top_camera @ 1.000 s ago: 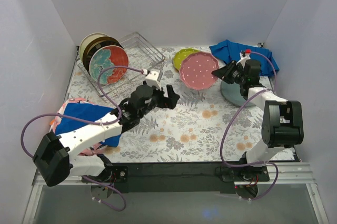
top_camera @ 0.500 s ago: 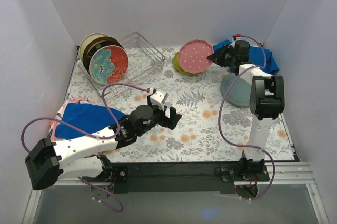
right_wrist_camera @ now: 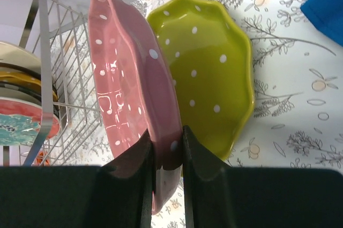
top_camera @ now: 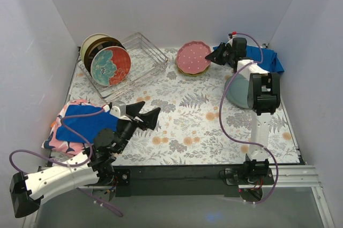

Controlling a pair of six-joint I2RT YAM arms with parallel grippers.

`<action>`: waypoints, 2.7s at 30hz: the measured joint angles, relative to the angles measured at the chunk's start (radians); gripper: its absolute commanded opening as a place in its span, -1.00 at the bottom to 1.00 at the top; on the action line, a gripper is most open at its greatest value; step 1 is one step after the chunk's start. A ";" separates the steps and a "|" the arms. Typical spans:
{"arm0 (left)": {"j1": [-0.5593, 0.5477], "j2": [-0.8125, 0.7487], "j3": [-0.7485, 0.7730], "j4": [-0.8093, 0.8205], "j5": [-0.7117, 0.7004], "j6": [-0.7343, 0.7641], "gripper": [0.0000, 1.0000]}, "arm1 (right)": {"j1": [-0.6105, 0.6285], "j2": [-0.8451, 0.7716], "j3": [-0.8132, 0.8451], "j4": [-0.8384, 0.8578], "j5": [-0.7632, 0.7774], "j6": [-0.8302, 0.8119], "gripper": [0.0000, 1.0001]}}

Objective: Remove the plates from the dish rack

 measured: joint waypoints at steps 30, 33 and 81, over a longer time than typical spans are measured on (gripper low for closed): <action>-0.005 0.089 0.019 -0.004 -0.016 0.006 0.65 | -0.006 0.163 0.193 -0.084 -0.016 0.010 -0.46; -0.005 0.088 0.019 -0.004 -0.011 0.006 0.65 | -0.006 0.163 0.195 -0.087 -0.013 0.008 -0.33; -0.005 0.154 0.031 -0.003 0.056 0.006 0.67 | -0.041 0.177 0.226 -0.138 0.042 -0.101 -0.83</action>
